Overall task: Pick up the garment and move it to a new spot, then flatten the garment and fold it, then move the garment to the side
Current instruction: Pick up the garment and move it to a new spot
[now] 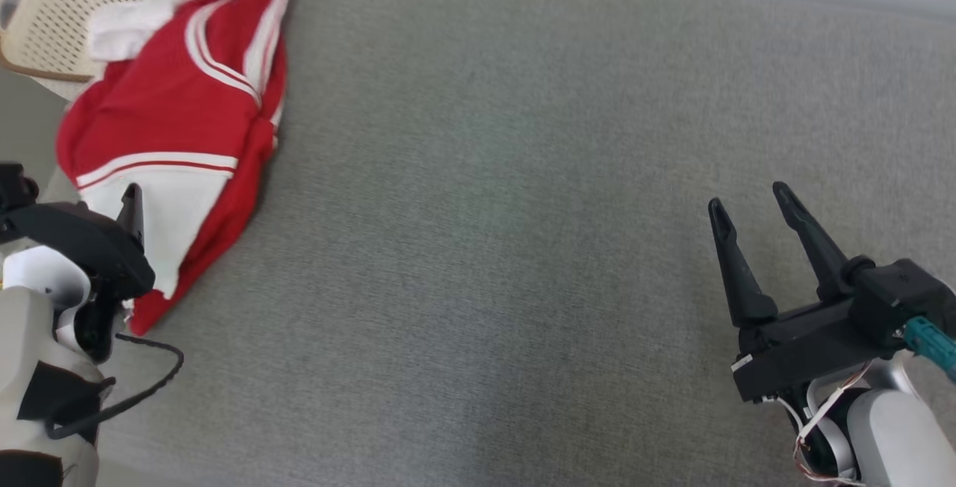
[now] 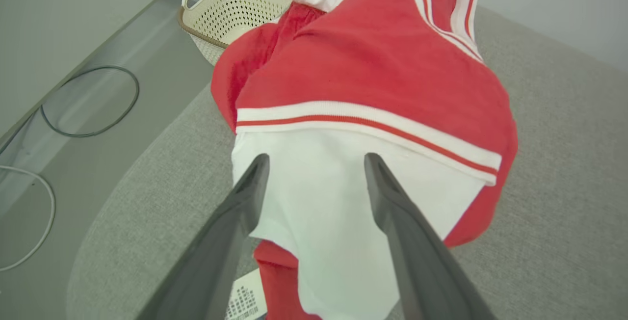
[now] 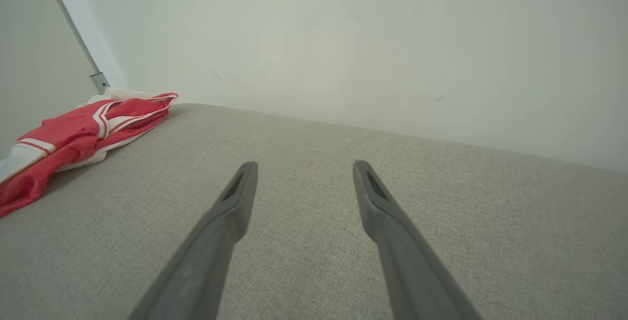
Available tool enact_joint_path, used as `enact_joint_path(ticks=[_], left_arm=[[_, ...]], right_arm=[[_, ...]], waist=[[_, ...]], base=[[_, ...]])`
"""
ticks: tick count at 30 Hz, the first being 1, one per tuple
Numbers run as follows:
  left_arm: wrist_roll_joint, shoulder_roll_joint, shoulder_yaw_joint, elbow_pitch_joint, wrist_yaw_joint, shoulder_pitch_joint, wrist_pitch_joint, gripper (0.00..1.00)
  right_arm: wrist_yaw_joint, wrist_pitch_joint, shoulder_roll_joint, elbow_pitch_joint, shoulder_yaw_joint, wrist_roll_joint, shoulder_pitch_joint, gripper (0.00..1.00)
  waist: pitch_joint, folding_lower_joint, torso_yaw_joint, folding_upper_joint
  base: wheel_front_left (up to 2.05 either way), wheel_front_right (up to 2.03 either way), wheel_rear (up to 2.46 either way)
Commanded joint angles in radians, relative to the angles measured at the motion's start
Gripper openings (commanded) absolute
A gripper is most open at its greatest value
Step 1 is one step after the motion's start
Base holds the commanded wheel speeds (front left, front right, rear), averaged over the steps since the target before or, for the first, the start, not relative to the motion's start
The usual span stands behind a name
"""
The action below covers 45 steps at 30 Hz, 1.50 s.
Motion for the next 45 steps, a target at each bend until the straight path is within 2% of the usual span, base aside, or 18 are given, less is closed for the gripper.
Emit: enact_joint_path(ticks=[1, 10, 11, 12, 13, 25, 31, 36, 45], left_arm=[[-0.012, -0.002, 0.007, 0.033, -0.008, -0.014, 0.002, 1.00], [-0.053, -0.009, 0.016, 0.197, -0.049, -0.047, -0.029, 1.00], [-0.052, -0.009, 0.014, 0.208, -0.051, -0.051, -0.036, 0.78], [-0.046, -0.005, 0.010, 0.214, -0.048, -0.058, -0.054, 0.29], [-0.040, 0.001, 0.010, 0.217, -0.044, -0.067, -0.074, 0.00], [0.024, 0.042, -0.013, 0.160, 0.002, -0.157, -0.364, 0.00], [0.039, 0.025, -0.027, 0.072, 0.020, -0.134, -0.424, 0.00], [0.060, -0.006, -0.029, -0.112, 0.061, -0.037, -0.444, 0.00], [0.104, -0.066, -0.050, -0.615, 0.175, 0.278, -0.437, 0.00]], right_arm=[[0.001, 0.002, -0.010, -0.006, 0.002, 0.004, -0.017, 1.00], [0.001, 0.007, -0.032, -0.015, 0.010, 0.013, -0.034, 1.00], [0.001, 0.007, -0.033, -0.015, 0.010, 0.014, -0.035, 1.00], [0.001, 0.008, -0.033, -0.015, 0.010, 0.015, -0.036, 1.00], [0.001, 0.008, -0.034, -0.015, 0.008, 0.014, -0.037, 1.00], [0.001, -0.015, 0.001, 0.012, -0.012, 0.010, -0.004, 1.00], [0.001, -0.034, 0.029, 0.033, -0.027, 0.005, 0.010, 1.00], [0.001, -0.048, 0.057, 0.044, -0.054, -0.001, 0.028, 1.00], [0.001, -0.063, 0.095, 0.052, -0.094, -0.007, 0.053, 1.00]], waist=[[0.062, -0.0002, -0.046, -0.0002], [0.102, -0.0002, -0.074, -0.0002], [0.103, -0.0002, -0.076, -0.0002], [0.104, -0.0002, -0.078, -0.0002], [0.103, -0.0002, -0.079, -0.0002], [0.002, -0.0002, -0.060, -0.0002], [-0.059, -0.0002, -0.067, -0.0002], [-0.106, -0.0002, -0.079, -0.0002], [-0.144, -0.0002, -0.118, -0.0002]], base=[[0.00, 0.00, 0.00], [0.00, 0.00, 0.00], [0.00, 0.00, 0.00], [0.00, 0.00, 0.00], [0.00, 0.00, 0.00], [0.00, 0.00, 0.00], [0.00, 0.00, 0.00], [0.00, 0.00, 0.00], [0.00, 0.00, 0.00]])
